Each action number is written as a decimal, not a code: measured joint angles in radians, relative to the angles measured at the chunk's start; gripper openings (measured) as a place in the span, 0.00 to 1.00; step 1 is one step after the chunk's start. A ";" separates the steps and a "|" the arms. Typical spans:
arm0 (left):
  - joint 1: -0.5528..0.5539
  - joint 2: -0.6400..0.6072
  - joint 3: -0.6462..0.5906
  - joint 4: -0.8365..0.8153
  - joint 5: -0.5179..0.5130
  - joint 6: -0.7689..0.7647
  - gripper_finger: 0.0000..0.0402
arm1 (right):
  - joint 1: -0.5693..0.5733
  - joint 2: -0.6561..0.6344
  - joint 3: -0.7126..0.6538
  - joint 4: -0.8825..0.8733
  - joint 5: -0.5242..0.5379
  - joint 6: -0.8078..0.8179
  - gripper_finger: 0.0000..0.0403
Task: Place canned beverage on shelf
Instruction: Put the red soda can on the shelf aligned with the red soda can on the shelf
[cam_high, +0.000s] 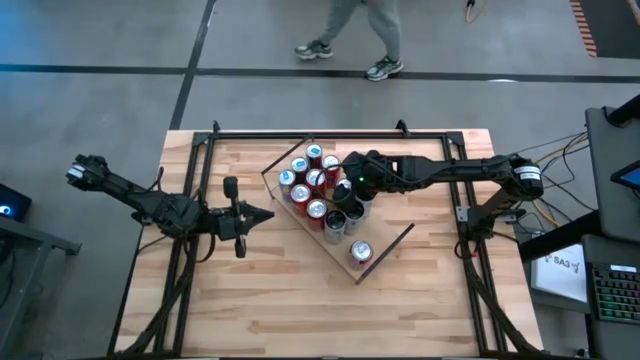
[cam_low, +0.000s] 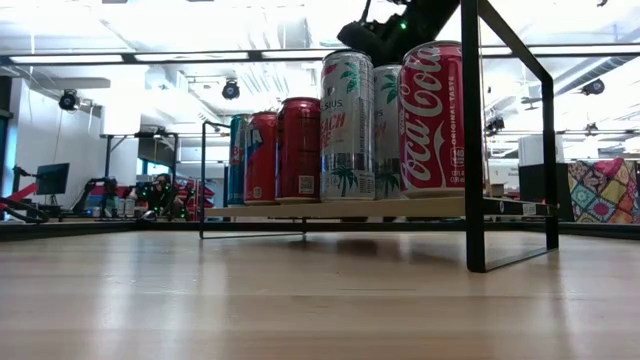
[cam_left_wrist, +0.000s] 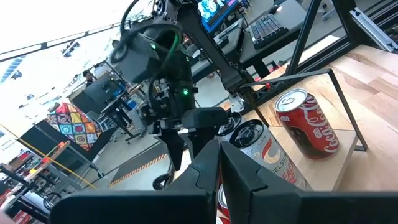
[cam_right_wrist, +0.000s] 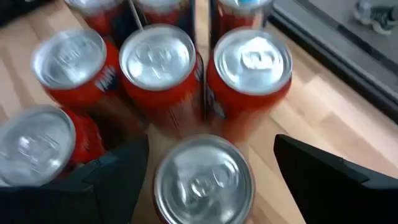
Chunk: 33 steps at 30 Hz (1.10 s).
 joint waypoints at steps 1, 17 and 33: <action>0.000 0.000 0.000 0.000 0.000 0.000 0.00 | 0.000 0.000 0.008 0.003 0.000 -0.005 0.82; 0.000 0.006 0.000 0.001 0.010 -0.343 0.00 | 0.000 -0.002 0.246 -0.071 -0.003 -0.252 0.81; 0.003 0.131 0.000 0.164 0.056 -0.270 0.00 | -0.010 -0.005 0.279 -0.127 -0.011 -0.319 0.81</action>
